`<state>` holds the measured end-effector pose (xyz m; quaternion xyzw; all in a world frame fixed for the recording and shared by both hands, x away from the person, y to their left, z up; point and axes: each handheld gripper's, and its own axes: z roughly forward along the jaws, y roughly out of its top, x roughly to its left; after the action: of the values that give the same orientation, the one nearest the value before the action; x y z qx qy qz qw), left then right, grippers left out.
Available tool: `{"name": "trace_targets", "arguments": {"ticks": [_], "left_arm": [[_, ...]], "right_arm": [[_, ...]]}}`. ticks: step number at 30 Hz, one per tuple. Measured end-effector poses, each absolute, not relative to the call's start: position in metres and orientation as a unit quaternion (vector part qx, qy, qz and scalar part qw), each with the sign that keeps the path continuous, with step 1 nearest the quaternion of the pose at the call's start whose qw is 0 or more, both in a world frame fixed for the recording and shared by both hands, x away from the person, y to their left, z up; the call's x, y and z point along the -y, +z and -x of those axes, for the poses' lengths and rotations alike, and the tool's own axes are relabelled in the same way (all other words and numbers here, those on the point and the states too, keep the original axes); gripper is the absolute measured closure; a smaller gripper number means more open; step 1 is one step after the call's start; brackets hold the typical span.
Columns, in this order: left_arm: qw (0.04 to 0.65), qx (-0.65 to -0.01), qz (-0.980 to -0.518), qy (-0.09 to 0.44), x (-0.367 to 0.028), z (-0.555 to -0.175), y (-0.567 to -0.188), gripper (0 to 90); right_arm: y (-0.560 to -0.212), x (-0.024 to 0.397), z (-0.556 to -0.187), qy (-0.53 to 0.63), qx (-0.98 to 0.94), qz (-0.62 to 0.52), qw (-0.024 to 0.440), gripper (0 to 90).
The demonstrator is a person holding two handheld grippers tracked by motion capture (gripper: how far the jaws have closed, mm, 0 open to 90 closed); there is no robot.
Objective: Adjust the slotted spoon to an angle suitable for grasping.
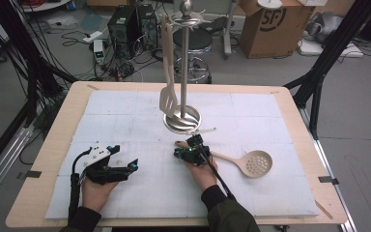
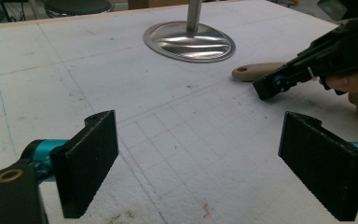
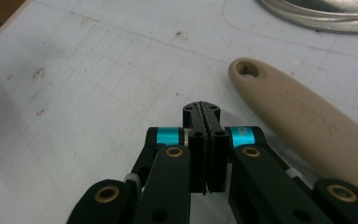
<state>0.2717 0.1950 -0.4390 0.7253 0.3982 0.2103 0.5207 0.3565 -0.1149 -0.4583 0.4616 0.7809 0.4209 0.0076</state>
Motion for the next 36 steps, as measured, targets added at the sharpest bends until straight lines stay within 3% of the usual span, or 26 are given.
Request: {"name": "trace_targets", "arguments": {"ticks": [9, 19, 36], "left_arm": [[0.521, -0.398, -0.725, 0.210, -0.195, -0.271, -0.438, 12.5], [0.524, -0.401, -0.721, 0.211, -0.199, -0.269, -0.438, 12.6], [0.523, -0.401, -0.722, 0.212, -0.199, -0.269, -0.439, 12.6]], "right_arm": [[-0.458, 0.122, -0.372, 0.417, -0.754, -0.506, 0.039, 90.0], [-0.456, 0.129, -0.376, 0.400, -0.736, -0.534, 0.112, 90.0], [-0.452, 0.142, -0.383, 0.424, -0.721, -0.532, 0.132, 90.0]]}}
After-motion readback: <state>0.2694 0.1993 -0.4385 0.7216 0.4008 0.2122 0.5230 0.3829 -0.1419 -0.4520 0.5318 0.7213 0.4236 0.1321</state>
